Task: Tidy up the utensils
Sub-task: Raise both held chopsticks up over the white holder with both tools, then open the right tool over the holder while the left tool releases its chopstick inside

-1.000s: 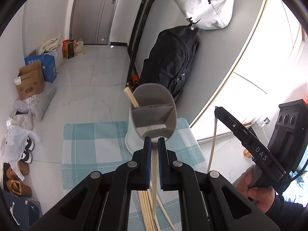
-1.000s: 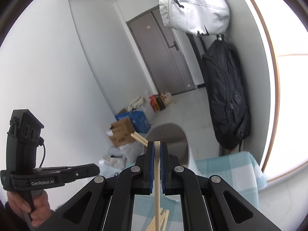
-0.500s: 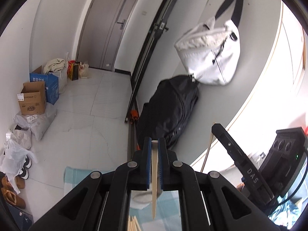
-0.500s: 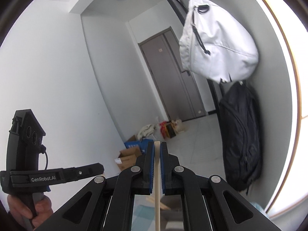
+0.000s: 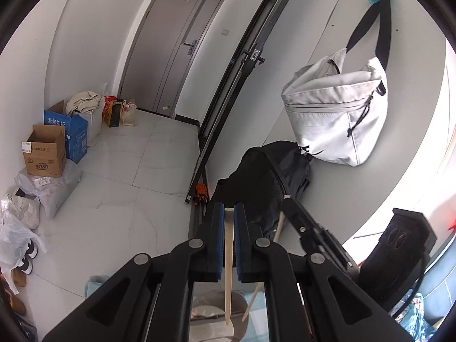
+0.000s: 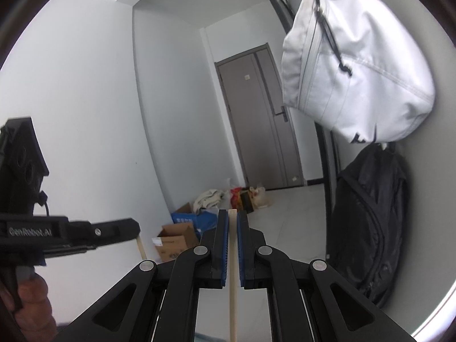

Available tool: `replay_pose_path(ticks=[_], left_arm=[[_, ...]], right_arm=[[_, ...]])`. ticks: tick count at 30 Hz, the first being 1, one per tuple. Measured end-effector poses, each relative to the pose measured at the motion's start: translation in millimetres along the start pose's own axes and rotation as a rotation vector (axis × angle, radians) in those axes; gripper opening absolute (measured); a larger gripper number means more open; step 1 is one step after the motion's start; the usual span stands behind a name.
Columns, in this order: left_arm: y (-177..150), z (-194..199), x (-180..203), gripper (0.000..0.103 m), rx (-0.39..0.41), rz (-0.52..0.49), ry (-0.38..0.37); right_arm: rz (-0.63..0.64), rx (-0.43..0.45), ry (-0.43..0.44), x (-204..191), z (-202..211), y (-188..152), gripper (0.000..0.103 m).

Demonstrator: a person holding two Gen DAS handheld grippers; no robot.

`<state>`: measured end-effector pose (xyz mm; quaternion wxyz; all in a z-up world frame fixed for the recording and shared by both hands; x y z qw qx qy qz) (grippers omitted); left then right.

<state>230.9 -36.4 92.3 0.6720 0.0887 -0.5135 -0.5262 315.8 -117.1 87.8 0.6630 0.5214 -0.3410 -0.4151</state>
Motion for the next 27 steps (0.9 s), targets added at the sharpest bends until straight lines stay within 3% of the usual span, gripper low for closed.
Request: replay_pose_path(ticks=[11, 27], left_arm=[[-16, -23, -12, 0.002, 0.045, -0.083, 0.052], [-51, -19, -23, 0.002, -0.023, -0.105, 0.033]], right_arm=[[0.017, 0.024, 0.006, 0, -29, -29, 0.005], [0.105, -0.025, 0.148, -30, -4, -65, 0.005]])
Point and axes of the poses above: each gripper's, at about its wrist camera, not at the fingertips, and z roughly against the way its jaws point, x to its right, y to its top, the point moved 10 cm from there along -z, roughly the way its jaws point, and after that the axes turned 12 degrees about z, right-handed, at the moved point
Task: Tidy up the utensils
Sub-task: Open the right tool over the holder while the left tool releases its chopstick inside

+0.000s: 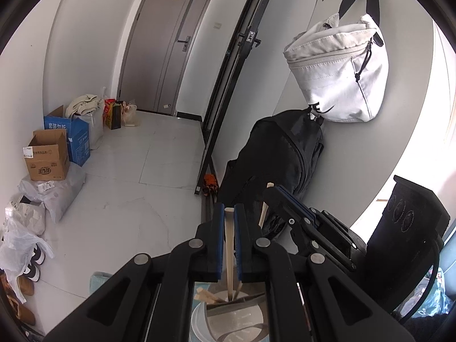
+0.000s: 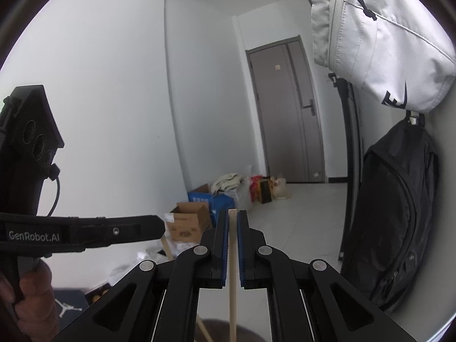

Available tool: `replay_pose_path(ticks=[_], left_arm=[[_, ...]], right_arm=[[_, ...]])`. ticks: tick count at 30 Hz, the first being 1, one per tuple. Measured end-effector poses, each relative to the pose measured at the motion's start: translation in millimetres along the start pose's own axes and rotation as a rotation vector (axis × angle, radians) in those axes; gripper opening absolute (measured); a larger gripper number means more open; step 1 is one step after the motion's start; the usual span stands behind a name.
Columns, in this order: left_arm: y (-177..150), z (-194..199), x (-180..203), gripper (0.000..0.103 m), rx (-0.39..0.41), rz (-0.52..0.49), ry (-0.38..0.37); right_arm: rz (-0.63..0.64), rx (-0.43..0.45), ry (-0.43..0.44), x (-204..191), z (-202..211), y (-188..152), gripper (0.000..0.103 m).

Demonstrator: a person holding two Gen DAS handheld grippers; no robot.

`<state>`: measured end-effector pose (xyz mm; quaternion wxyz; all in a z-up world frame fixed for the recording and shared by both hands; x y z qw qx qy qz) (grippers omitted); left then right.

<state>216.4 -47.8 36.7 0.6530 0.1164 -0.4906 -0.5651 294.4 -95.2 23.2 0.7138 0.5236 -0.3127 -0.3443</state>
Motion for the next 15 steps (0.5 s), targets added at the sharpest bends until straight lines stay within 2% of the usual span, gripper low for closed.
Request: replay_pose_path(ticks=[5, 6, 7, 8, 10, 12, 14, 15], left_arm=[[-14, -3, -2, 0.003, -0.100, 0.002, -0.013], [-17, -4, -3, 0.004, -0.127, 0.006, -0.009], [-18, -5, -6, 0.010, -0.156, 0.016, 0.010], [-20, -4, -9, 0.014, -0.178, 0.032, 0.016], [-16, 2, -11, 0.035, -0.188, 0.081, 0.004], [-10, 13, -13, 0.055, -0.158, 0.100, 0.017], [-3, 26, -10, 0.056, -0.112, 0.103, 0.014], [0, 31, -9, 0.056, -0.098, 0.100, 0.023]], right_arm=[[0.002, -0.055, 0.061, -14, 13, -11, 0.006], [-0.006, -0.073, 0.071, -16, 15, -13, 0.006], [-0.018, -0.090, 0.078, -17, 16, -15, 0.010], [-0.040, -0.106, 0.092, -17, 18, -17, 0.013], [-0.102, -0.125, 0.106, -14, 25, -18, 0.037], [-0.156, -0.117, 0.106, -12, 39, -16, 0.045], [-0.193, -0.114, 0.098, -8, 51, -13, 0.051], [-0.205, -0.112, 0.087, -7, 59, -11, 0.059]])
Point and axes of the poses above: each gripper's, at about its wrist camera, not at the fingertips, and z roughly against the way its jaws point, x to its right, y to its top, the point moved 10 cm from there along -z, roughly the way its jaws point, and after that the axes turned 12 degrees about z, right-handed, at the moved point
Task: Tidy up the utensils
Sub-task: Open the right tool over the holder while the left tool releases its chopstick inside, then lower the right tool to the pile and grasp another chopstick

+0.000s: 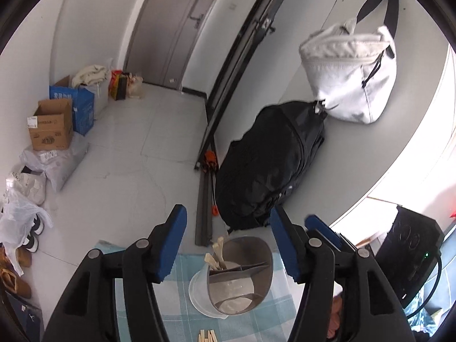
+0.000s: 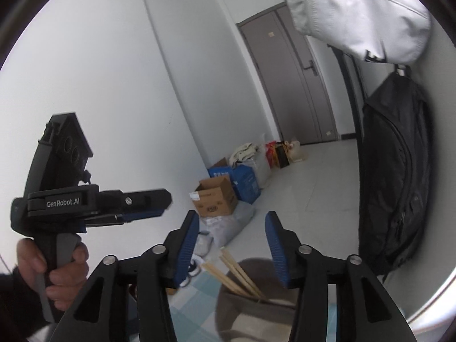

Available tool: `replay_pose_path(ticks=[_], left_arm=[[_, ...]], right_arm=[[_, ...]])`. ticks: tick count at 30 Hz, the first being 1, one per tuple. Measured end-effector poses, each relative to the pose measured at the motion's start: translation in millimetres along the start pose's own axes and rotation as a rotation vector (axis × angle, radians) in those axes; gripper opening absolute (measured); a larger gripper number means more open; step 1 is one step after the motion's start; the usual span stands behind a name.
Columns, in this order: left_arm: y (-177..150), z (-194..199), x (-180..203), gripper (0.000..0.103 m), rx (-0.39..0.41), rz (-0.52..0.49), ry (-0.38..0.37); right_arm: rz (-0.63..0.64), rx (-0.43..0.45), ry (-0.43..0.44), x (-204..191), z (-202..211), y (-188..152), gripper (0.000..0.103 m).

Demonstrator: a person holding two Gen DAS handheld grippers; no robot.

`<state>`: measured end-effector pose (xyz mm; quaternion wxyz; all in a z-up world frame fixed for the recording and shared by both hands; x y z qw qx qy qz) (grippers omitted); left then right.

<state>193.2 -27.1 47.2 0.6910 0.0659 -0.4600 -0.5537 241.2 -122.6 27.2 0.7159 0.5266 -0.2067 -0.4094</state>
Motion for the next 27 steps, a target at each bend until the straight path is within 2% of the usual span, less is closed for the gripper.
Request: replay_pose_path(ticks=[1, 5, 9, 12, 16, 22, 27], left_arm=[[1, 3, 0, 0.056, 0.007, -0.001, 0.010], [-3, 19, 2, 0.062, 0.033, -0.003, 0.046], [-10, 34, 5, 0.065, 0.060, -0.018, 0.073], [-16, 46, 7, 0.068, 0.066, -0.027, 0.081], [-23, 61, 8, 0.082, 0.096, -0.019, 0.094], [-41, 75, 9, 0.083, 0.122, -0.038, 0.110], [-61, 79, 2, 0.083, 0.152, -0.077, 0.155]], right_arm=[[-0.007, 0.008, -0.009, 2, 6, 4, 0.064], [-0.008, 0.031, -0.039, -5, 33, 11, 0.069], [-0.023, 0.056, -0.051, -16, 59, 14, 0.081], [-0.015, 0.070, -0.057, -28, 77, 18, 0.084], [0.006, 0.080, -0.079, -39, 94, 20, 0.085], [-0.003, 0.056, -0.066, -57, 113, 6, 0.086], [-0.039, 0.004, -0.077, -59, 116, -25, 0.090]])
Point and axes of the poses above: each gripper's, at about its wrist camera, not at the fingertips, and z roughly against the way its jaws point, x to its right, y to its top, the point moved 10 cm from there along -z, roughly the way its jaws point, and after that the axes turned 12 degrees about z, right-handed, at the moved point
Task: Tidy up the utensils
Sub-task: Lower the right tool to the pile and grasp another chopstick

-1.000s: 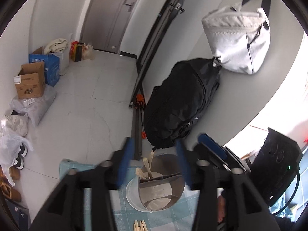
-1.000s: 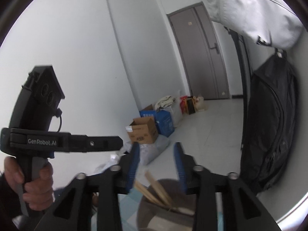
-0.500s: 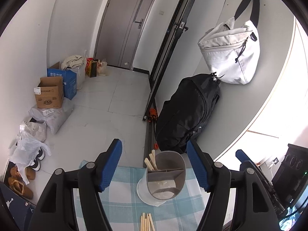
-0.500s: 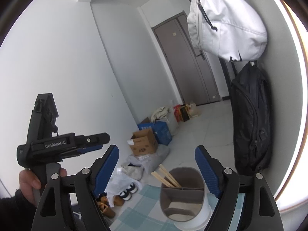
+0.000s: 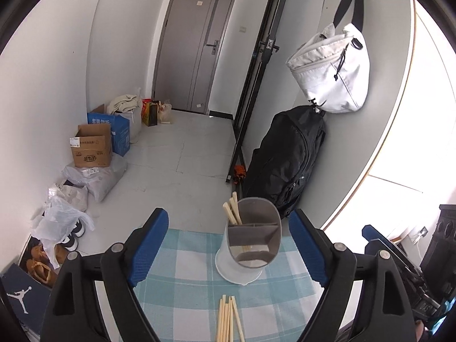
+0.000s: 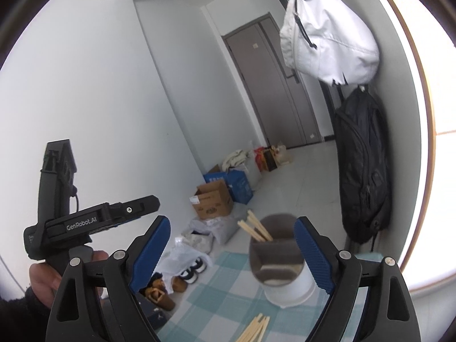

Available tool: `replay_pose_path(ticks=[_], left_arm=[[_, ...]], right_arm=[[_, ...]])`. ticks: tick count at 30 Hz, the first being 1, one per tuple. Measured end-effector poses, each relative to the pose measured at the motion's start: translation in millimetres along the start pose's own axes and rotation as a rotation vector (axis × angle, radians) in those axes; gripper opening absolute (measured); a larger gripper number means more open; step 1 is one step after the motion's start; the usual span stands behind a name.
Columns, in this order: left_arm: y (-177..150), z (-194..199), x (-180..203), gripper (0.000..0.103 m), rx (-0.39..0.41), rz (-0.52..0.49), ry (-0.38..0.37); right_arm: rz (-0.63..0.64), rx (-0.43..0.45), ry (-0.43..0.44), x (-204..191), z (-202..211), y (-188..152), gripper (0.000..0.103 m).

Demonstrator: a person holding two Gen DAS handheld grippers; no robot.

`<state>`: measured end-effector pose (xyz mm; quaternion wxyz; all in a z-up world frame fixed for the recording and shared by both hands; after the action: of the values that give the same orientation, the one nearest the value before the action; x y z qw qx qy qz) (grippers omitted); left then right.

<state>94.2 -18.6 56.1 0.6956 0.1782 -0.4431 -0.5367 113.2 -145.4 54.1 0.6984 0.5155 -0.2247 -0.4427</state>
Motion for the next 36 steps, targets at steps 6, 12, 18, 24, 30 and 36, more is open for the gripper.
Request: replay_pose_path(ticks=[6, 12, 18, 24, 30, 36], left_arm=[[-37, -8, -16, 0.084, -0.040, -0.018, 0.028], [-64, -22, -40, 0.084, -0.087, 0.002, 0.072], [-80, -43, -71, 0.084, -0.135, 0.041, 0.114], [-98, -59, -95, 0.084, -0.188, 0.065, 0.133], [-112, -69, -108, 0.084, -0.262, 0.085, 0.123], [-113, -72, -121, 0.084, -0.290, 0.111, 0.128]], right_arm=[[-0.001, -0.065, -0.012, -2, -4, -38, 0.095], [0.004, -0.183, -0.036, -2, -19, -77, 0.098], [-0.020, -0.365, -0.050, 6, -48, -123, 0.098], [-0.049, -0.547, -0.041, 11, -82, -170, 0.093], [0.011, -0.759, -0.051, 10, -123, -217, 0.060], [0.141, -0.910, -0.067, 6, -145, -249, 0.040]])
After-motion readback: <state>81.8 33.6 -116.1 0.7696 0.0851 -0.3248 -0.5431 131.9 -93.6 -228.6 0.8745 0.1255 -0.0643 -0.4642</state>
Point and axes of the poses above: each gripper's, at about its wrist camera, not at the fingertips, and z roughly against the way its jaws point, x to its right, y to its top, the point moved 10 cm from there along -z, roughly the way its jaws point, and after that the axes turned 12 degrees about z, right-handed, at the moved point
